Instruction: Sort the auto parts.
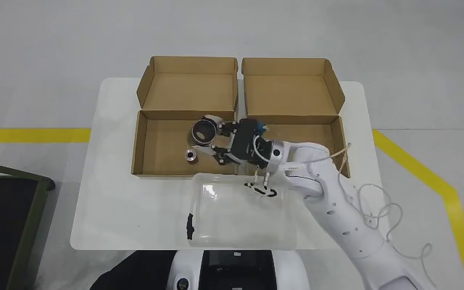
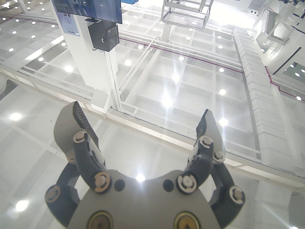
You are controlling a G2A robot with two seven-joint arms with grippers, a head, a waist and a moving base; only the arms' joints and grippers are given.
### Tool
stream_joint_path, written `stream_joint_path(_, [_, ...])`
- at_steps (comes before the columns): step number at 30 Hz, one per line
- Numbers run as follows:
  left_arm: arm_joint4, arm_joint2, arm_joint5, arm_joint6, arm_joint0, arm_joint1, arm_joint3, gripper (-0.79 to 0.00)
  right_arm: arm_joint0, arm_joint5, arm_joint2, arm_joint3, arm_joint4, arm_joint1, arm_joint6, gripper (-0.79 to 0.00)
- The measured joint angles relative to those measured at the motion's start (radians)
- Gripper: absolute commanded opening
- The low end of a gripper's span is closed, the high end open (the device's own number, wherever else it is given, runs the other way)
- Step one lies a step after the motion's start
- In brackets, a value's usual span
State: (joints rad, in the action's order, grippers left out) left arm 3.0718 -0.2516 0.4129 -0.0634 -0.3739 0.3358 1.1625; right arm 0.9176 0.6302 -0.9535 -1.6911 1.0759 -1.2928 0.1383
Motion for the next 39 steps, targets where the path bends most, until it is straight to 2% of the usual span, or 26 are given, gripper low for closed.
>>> stream_joint_path(6, [0.000, 0.000, 0.000, 0.000, 0.000, 0.000, 0.000, 0.000, -0.001, -0.053, 0.011, 0.025, -0.012, -0.002, 0.122, -0.785])
stream_joint_path(12, [0.000, 0.000, 0.000, 0.000, 0.000, 0.000, 0.000, 0.000, -0.022, -0.054, 0.042, 0.101, -0.033, -0.009, 0.200, -0.785])
stream_joint_path(30, [0.000, 0.000, 0.000, 0.000, 0.000, 0.000, 0.000, 0.000, -0.141, -0.170, 0.154, 0.289, -0.014, -0.059, 0.333, -0.785])
stream_joint_path(39, [0.000, 0.000, 0.000, 0.000, 0.000, 0.000, 0.000, 0.000, -0.199, -0.194, 0.210, 0.393, -0.015, -0.091, 0.350, -0.785])
